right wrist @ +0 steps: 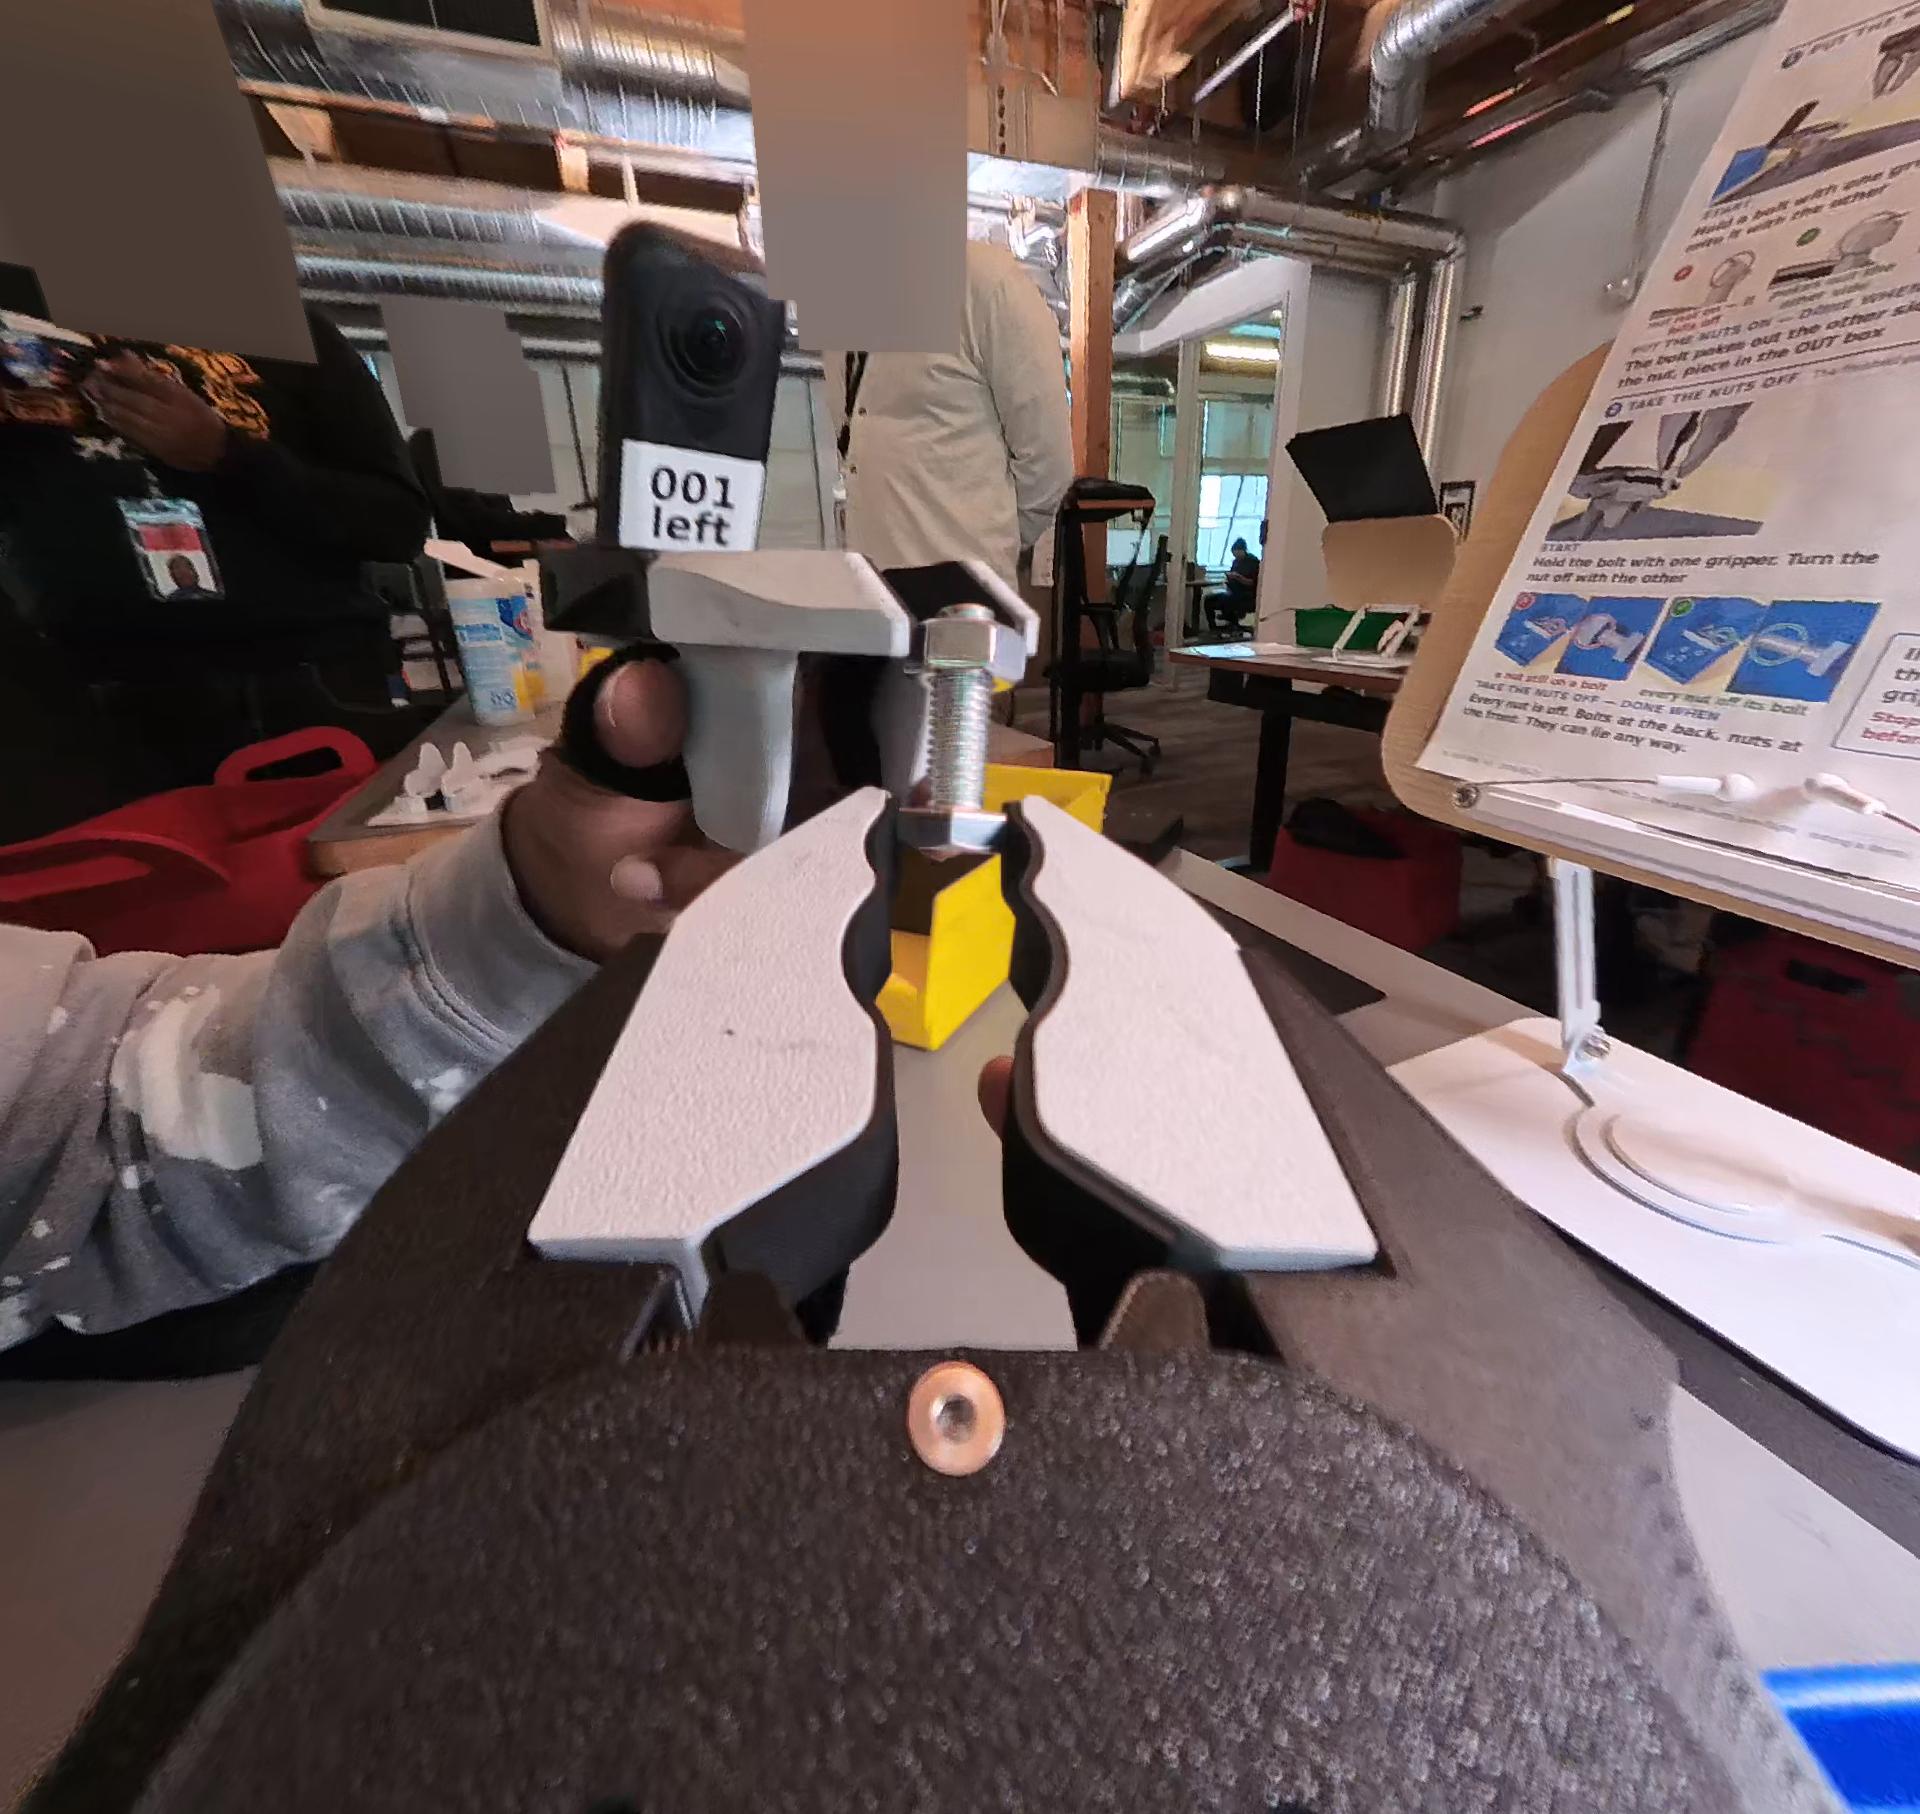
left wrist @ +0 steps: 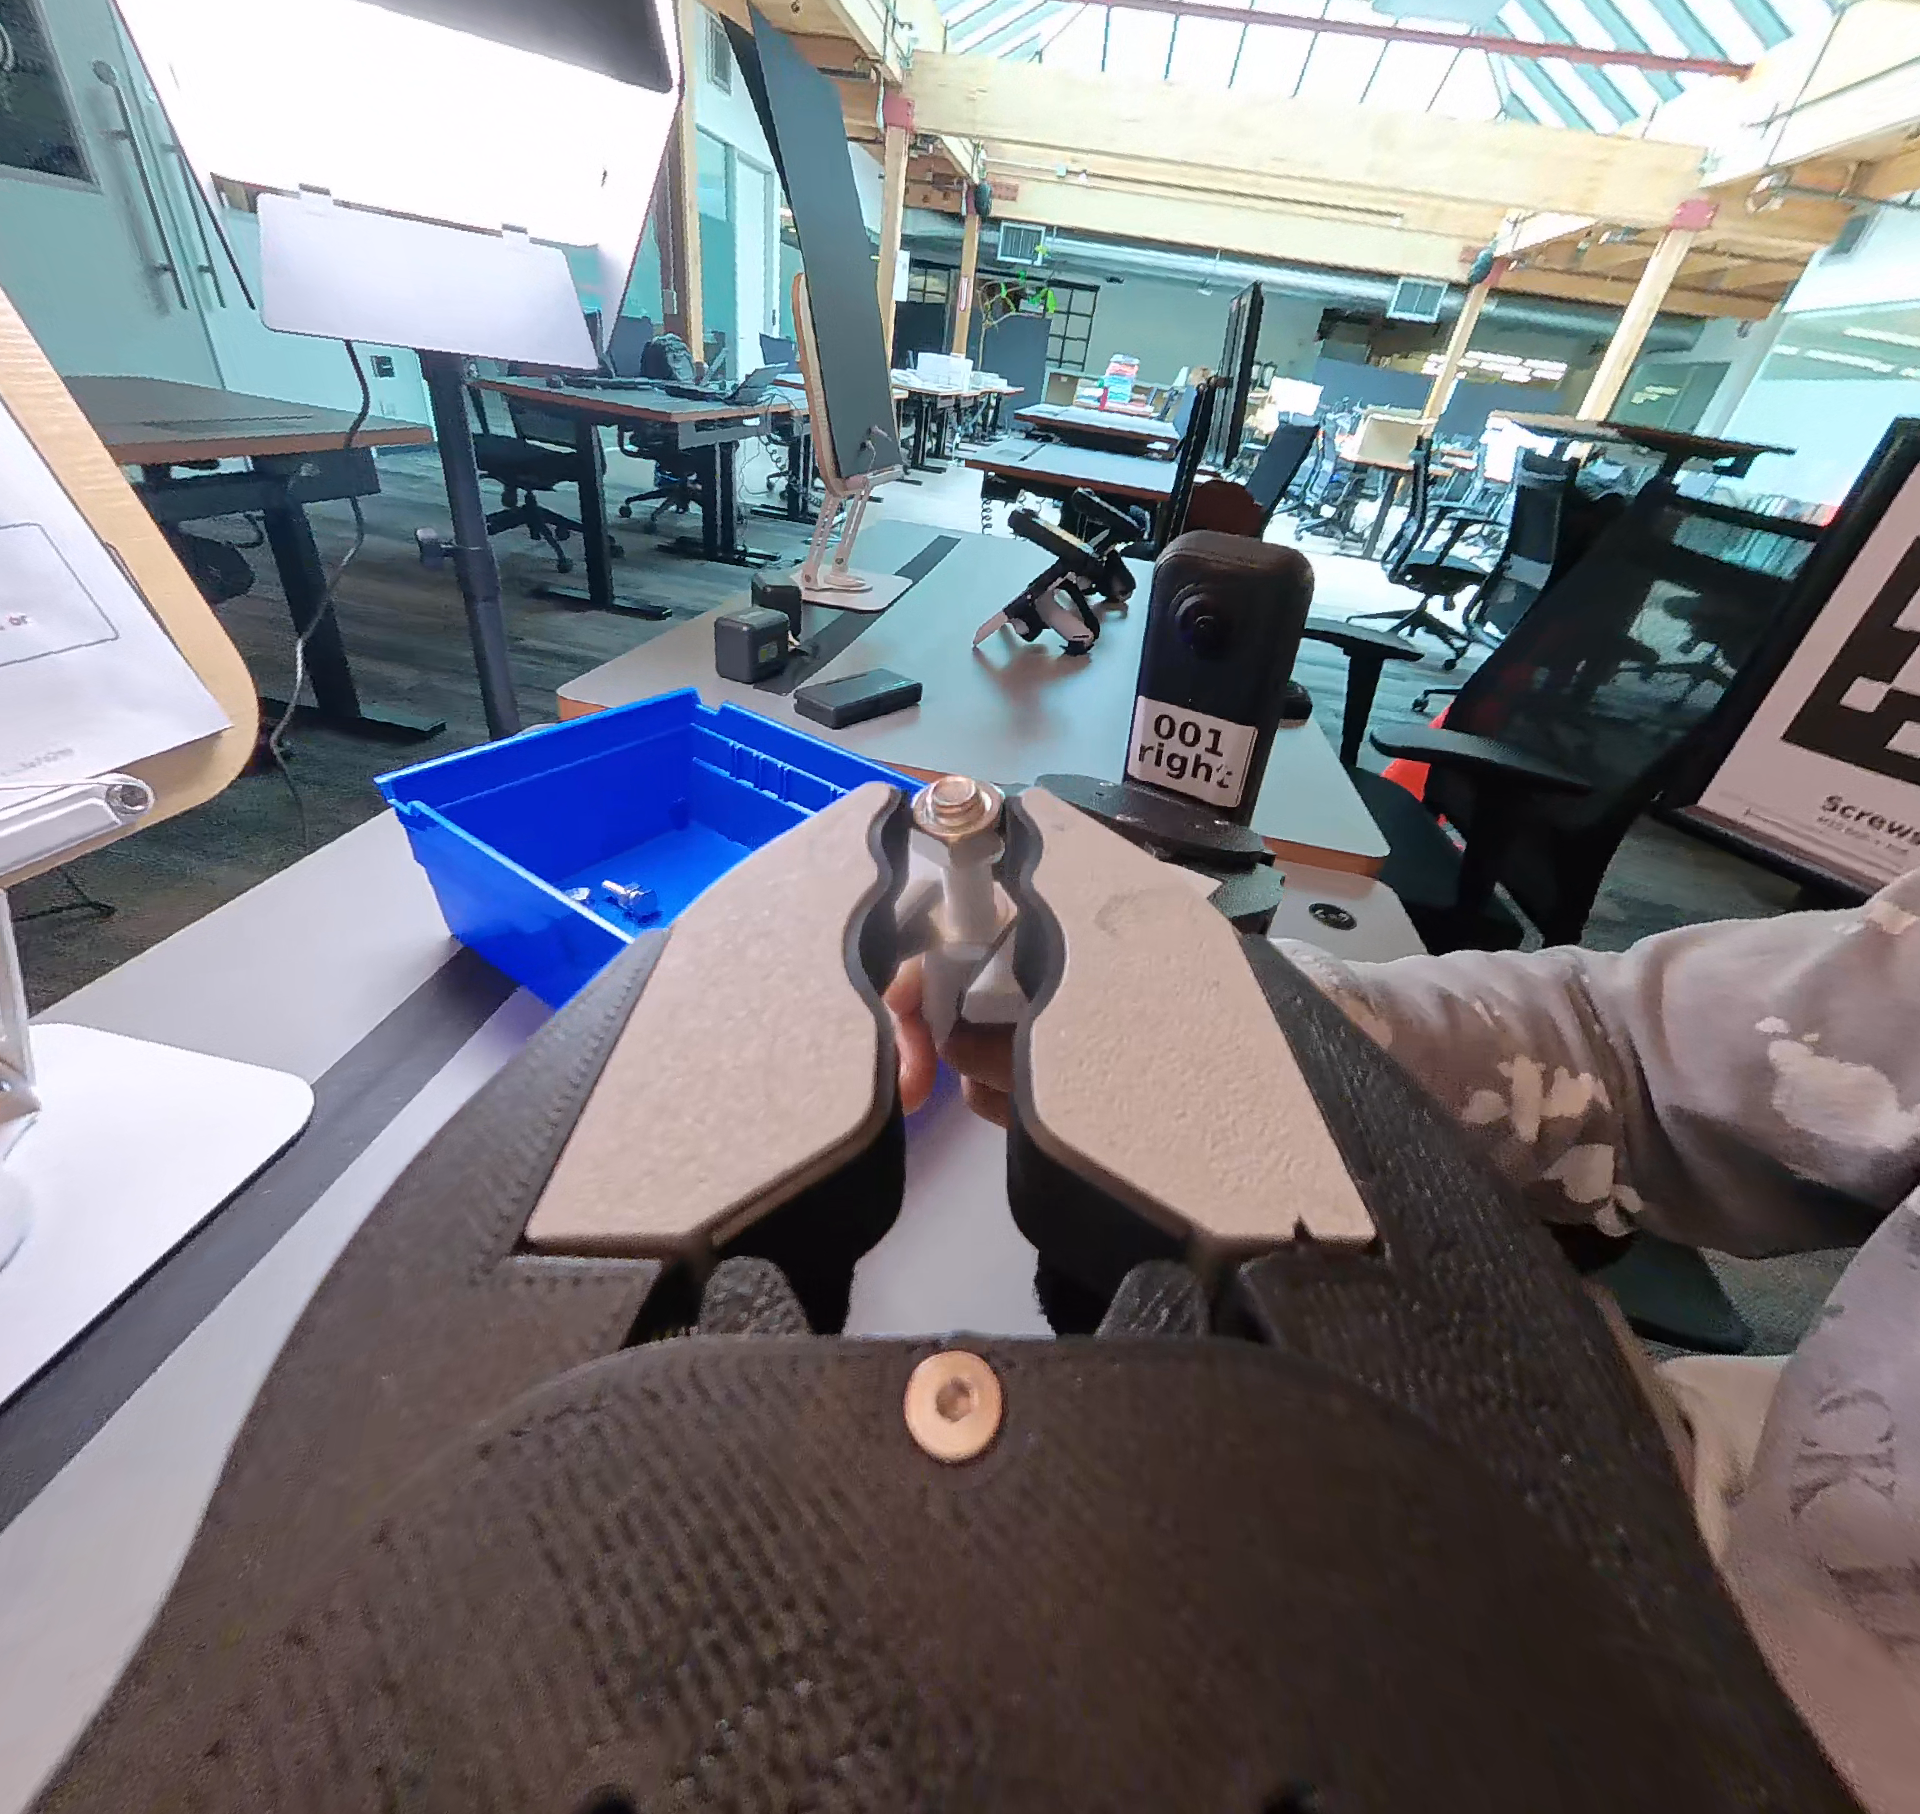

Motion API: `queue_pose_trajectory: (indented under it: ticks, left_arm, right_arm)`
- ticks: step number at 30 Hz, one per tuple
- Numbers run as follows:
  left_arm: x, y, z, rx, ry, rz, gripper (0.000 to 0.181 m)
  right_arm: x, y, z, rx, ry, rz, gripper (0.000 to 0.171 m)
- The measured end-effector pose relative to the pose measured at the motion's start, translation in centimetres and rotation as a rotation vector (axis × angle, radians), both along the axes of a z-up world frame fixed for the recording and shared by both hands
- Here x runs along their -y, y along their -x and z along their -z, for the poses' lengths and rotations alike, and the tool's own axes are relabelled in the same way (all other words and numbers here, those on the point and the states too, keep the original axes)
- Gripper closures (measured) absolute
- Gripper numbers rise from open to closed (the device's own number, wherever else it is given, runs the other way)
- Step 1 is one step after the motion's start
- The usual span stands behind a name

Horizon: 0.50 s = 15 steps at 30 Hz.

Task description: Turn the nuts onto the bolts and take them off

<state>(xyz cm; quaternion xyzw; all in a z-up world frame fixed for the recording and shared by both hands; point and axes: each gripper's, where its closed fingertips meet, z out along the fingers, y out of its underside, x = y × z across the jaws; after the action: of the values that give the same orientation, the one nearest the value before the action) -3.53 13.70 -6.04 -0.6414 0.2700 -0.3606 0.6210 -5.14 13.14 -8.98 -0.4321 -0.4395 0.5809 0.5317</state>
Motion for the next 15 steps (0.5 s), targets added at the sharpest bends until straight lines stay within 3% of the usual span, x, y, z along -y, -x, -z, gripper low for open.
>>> queue_pose_trajectory:
  ticks: [7, 9, 11, 15]
  left_arm:
    - [0.3, -0.1, -0.4, 0.015, -0.034, 0.018, 0.154]
    - [0.2, 0.3, -0.6, 0.042, -0.024, 0.015, 0.164]
    - [-1.1, 2.0, -0.1, 0.033, -0.01, -0.092, 0.17]
    - [0.3, 0.8, -1.0, 0.076, -0.024, 0.024, 0.158]
  right_arm:
    - [0.6, -0.3, -0.6, -0.058, 0.012, -0.047, 0.153]
    - [0.8, -0.8, -1.2, -0.111, 0.029, -0.086, 0.153]
    - [1.5, -1.5, -2.1, -0.175, 0.035, -0.145, 0.153]
    - [1.3, -1.6, -2.2, -0.168, 0.032, -0.129, 0.153]
